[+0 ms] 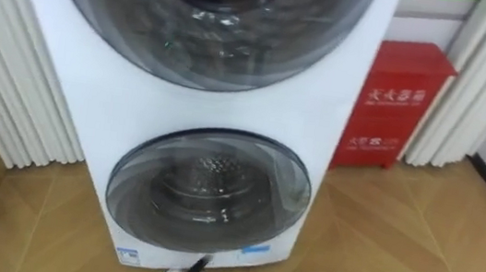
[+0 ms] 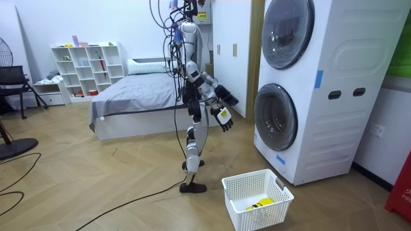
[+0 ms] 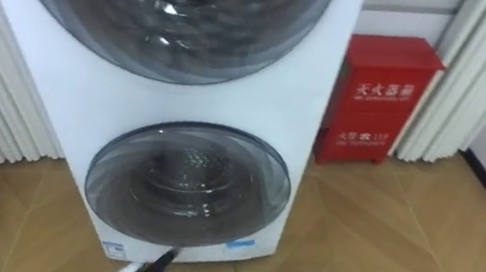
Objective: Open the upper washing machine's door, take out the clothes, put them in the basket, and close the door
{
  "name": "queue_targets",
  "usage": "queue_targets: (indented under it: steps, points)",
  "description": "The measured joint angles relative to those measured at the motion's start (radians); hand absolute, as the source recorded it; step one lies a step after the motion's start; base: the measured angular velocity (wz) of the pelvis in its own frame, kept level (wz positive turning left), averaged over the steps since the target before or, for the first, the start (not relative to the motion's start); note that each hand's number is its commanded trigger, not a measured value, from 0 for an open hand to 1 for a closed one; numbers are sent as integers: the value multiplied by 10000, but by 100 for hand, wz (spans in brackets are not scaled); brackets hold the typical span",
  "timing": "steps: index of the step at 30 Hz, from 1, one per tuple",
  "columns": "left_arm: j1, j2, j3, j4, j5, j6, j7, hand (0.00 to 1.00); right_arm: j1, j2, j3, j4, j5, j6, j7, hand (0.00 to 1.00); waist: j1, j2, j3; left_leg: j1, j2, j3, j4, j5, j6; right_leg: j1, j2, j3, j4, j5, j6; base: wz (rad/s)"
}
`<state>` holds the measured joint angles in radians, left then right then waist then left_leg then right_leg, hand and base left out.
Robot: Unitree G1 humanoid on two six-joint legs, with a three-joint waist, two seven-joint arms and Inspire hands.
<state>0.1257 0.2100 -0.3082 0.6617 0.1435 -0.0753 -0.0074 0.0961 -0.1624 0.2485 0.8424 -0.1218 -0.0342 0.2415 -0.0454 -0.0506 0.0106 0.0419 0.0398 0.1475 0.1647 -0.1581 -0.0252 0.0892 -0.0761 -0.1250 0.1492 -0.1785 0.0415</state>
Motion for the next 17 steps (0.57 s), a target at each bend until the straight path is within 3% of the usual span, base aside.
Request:
queue_targets:
  steps: [5,8,11,13,17]
  points:
    - [458,-22,1538,2238,246,-230,834,0,47,-8,-179,793,387,-123,-167,0,374,30,-19,2,16,-121,-45,-39,-51,42,24,-149,-10,-1,1,5]
    - [607,-15,2198,3459,270,-495,1431,0,95,2,-331,1346,1105,-219,-186,0,634,47,-85,68,14,-125,-45,-54,-62,169,39,-156,-134,1,-3,1]
    - [916,-46,2637,4176,258,-502,1960,0,196,14,-531,1771,2156,-245,-228,0,775,69,-67,243,14,-145,-47,-94,-72,365,41,-155,-160,1,-2,0]
    - [1184,-116,2783,4459,263,-428,2097,0,240,27,-631,2075,2916,-274,-267,0,822,118,-32,412,22,-137,-43,-157,-74,529,46,-145,-174,-6,9,-2]
    - [1538,-534,3105,4904,540,223,2134,0,267,184,-983,2819,4375,-337,-421,0,803,136,-24,367,24,-159,-20,-202,-66,560,44,-167,-174,-10,16,0]
